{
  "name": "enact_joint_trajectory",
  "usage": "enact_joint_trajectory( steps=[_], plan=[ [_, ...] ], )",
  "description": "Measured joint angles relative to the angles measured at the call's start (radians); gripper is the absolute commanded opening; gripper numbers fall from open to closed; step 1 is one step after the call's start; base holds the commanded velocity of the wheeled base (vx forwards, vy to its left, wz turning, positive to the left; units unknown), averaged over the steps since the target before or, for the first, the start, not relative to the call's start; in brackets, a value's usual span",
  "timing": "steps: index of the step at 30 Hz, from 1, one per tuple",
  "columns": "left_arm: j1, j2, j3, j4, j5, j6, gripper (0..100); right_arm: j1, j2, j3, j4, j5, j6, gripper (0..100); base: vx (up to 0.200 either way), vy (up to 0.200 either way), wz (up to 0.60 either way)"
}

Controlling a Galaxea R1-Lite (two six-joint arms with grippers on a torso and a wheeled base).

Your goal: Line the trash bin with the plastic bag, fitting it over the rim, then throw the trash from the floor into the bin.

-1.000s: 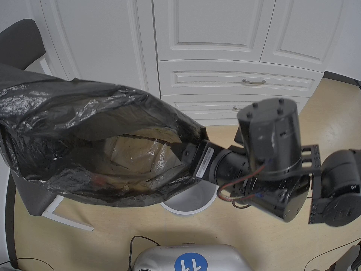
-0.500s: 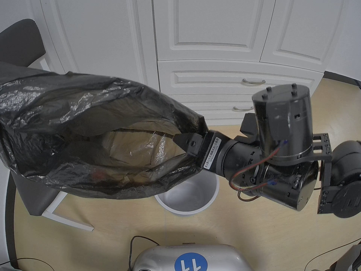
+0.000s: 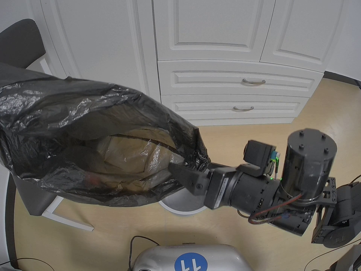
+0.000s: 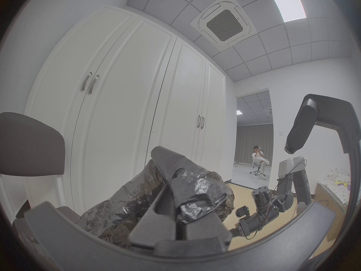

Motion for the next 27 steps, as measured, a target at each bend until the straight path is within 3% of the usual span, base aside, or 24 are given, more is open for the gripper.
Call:
enact_joint_trajectory(
  steps=[8,14,27],
  plan=[
    [0.0,-0.001,0.005,0.0,-0.017,-0.003,0,0.005,-0.009,0.072,-0.03,0.044,-0.025,100,0.0,0.0,0.0],
    [0.0,-0.002,0.024,0.0,-0.107,-0.005,0,0.006,-0.009,0.097,-0.031,0.082,-0.038,100,0.0,0.0,0.0],
    [0.001,-0.003,0.044,-0.001,-0.114,-0.007,0,0.006,0.004,0.116,-0.03,0.089,-0.044,100,0.0,0.0,0.0]
  ],
)
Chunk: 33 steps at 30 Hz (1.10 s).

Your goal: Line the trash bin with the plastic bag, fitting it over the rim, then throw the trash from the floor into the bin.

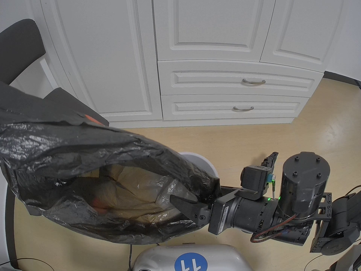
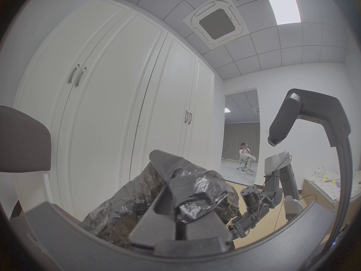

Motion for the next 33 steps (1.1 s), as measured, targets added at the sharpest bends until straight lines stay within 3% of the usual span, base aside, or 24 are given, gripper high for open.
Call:
enact_joint_trajectory(
  steps=[15,16,24,33],
  plan=[
    [0.0,0.0,-0.001,0.0,0.0,0.003,0,0.007,0.027,-0.003,-0.01,-0.014,-0.024,100,0.0,0.0,0.0],
    [0.0,0.0,-0.001,0.0,0.0,0.003,0,0.007,0.031,-0.002,-0.021,-0.017,-0.025,0,0.0,0.0,0.0],
    [0.0,-0.002,-0.001,0.0,0.0,0.005,0,0.006,0.059,0.005,-0.134,-0.044,-0.03,0,0.0,0.0,0.0],
    [0.001,-0.003,0.001,0.001,0.0,0.004,0,0.006,0.07,0.019,-0.143,-0.053,-0.055,0,0.0,0.0,0.0]
  ],
)
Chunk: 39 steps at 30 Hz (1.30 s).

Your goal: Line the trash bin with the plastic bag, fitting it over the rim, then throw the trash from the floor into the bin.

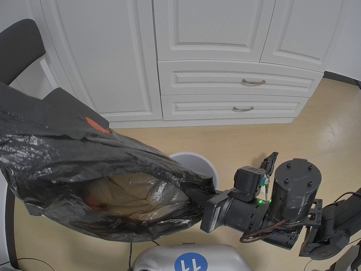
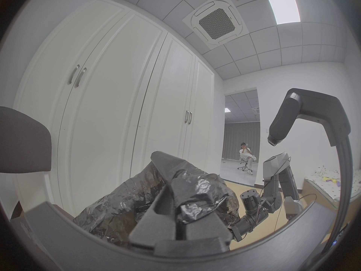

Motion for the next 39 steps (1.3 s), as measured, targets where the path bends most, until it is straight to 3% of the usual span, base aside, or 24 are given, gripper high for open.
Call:
enact_joint_trajectory(
  steps=[4,10,13,24,29,34,39],
  plan=[
    [0.0,0.001,0.005,0.0,0.0,-0.001,0,0.0,-0.001,0.001,0.0,-0.01,-0.007,0,0.0,0.0,0.0],
    [0.0,0.013,0.017,0.002,-0.001,-0.005,0,-0.004,-0.008,-0.009,-0.001,-0.1,-0.055,0,0.0,0.0,0.0],
    [0.0,0.037,0.027,0.001,0.0,-0.01,0,-0.013,-0.022,-0.017,0.0,-0.15,-0.101,0,0.0,0.0,0.0],
    [-0.014,0.181,0.057,0.0,0.0,-0.069,0,-0.088,-0.221,-0.013,0.011,-0.217,-0.296,0,0.0,0.0,0.0],
    [-0.056,0.273,0.064,-0.022,0.0,-0.191,0,-0.109,-0.341,0.009,0.085,-0.259,-0.399,0,0.0,0.0,0.0],
    [-0.078,0.378,0.034,-0.034,0.013,-0.343,0,-0.117,-0.415,0.015,0.217,-0.299,-0.432,0,0.0,0.0,0.0],
    [-0.083,0.523,-0.101,0.026,0.049,-0.466,0,-0.151,-0.446,0.005,0.282,-0.307,-0.439,0,0.0,0.0,0.0]
  ],
)
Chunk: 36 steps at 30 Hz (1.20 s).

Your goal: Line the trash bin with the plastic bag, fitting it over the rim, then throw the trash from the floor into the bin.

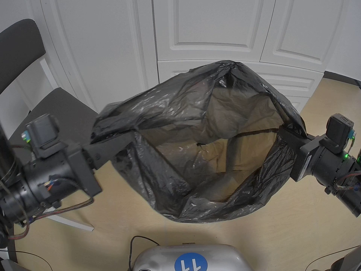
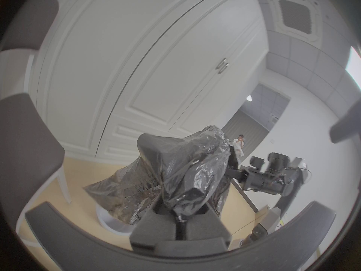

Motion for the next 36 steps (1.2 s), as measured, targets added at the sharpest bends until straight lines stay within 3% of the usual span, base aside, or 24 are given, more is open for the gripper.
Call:
enact_joint_trajectory(
  steps=[3,9,12,15,21,28,33,36],
  plan=[
    [0.009,0.076,-0.095,0.112,0.016,-0.036,0,-0.041,0.001,-0.005,0.021,0.003,-0.003,0,0.0,0.0,0.0],
    [0.047,0.19,-0.294,0.493,0.033,-0.085,0,-0.167,0.034,-0.013,0.1,0.058,-0.009,0,0.0,0.0,0.0],
    [0.079,0.223,-0.367,0.65,0.038,-0.065,0,-0.217,0.059,-0.018,0.141,0.091,-0.013,0,0.0,0.0,0.0],
    [0.116,0.239,-0.405,0.723,0.042,-0.01,0,-0.253,0.086,-0.018,0.168,0.112,-0.03,0,0.0,0.0,0.0],
    [0.155,0.243,-0.42,0.734,0.046,0.03,0,-0.289,0.133,0.018,0.189,0.126,-0.111,0,0.0,0.0,0.0],
    [0.158,0.265,-0.424,0.698,0.049,0.029,0,-0.294,0.188,0.024,0.173,0.119,-0.114,0,0.0,0.0,0.0],
    [0.153,0.292,-0.424,0.541,0.099,-0.004,0,-0.289,0.252,-0.02,0.066,0.101,-0.039,0,0.0,0.0,0.0],
    [0.145,0.312,-0.422,0.367,0.169,-0.039,0,-0.279,0.304,-0.068,-0.107,0.061,0.018,0,0.0,0.0,0.0]
  ],
)
